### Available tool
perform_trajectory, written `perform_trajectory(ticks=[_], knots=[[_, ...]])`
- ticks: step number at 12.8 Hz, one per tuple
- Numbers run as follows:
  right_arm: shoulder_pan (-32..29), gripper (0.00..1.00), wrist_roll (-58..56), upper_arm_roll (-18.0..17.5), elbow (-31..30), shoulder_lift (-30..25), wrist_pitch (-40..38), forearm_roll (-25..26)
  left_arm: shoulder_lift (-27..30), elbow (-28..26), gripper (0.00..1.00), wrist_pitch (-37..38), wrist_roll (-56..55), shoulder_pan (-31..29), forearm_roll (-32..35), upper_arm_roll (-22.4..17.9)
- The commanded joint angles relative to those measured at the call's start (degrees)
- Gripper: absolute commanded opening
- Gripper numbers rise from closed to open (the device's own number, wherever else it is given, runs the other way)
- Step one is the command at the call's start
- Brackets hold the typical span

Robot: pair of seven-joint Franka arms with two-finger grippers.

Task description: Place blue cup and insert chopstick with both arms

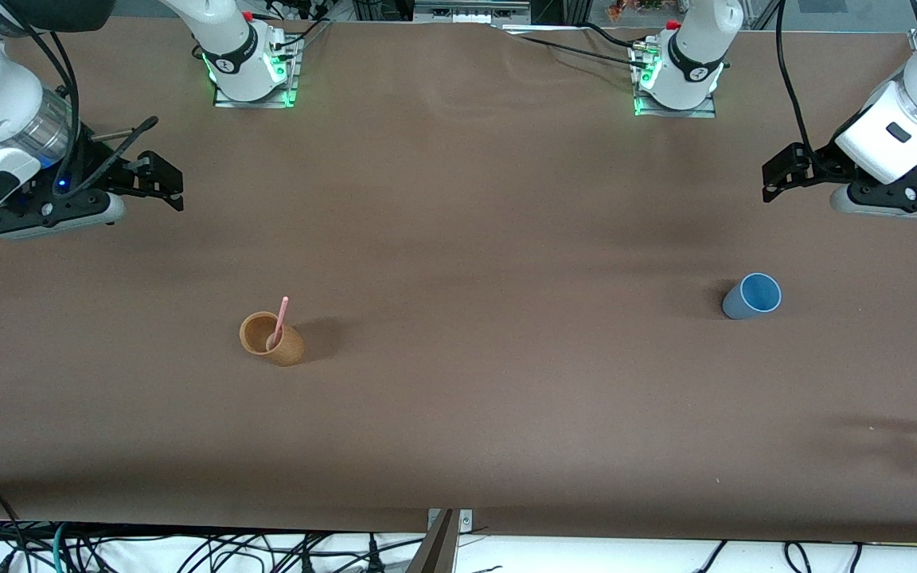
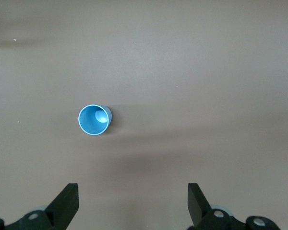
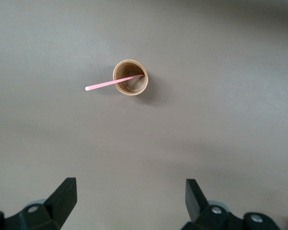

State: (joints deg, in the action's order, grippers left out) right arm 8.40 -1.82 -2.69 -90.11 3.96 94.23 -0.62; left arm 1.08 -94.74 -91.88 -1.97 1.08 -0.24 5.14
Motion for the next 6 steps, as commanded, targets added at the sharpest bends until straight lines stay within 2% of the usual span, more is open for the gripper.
perform_trajectory(ticks=[1,6], knots=[[-0.2,1.0,0.8,-0.1,0.8,0.3,-0.1,0.4,-0.9,2.1,1.0,1.0,-0.1,0.0,-1.3,0.0],[-0.2,1.0,0.8,-0.1,0.8,0.3,-0.1,0.4,-2.1,2.5,1.0,1.1,-0.1,-0.4,-1.3,0.0]])
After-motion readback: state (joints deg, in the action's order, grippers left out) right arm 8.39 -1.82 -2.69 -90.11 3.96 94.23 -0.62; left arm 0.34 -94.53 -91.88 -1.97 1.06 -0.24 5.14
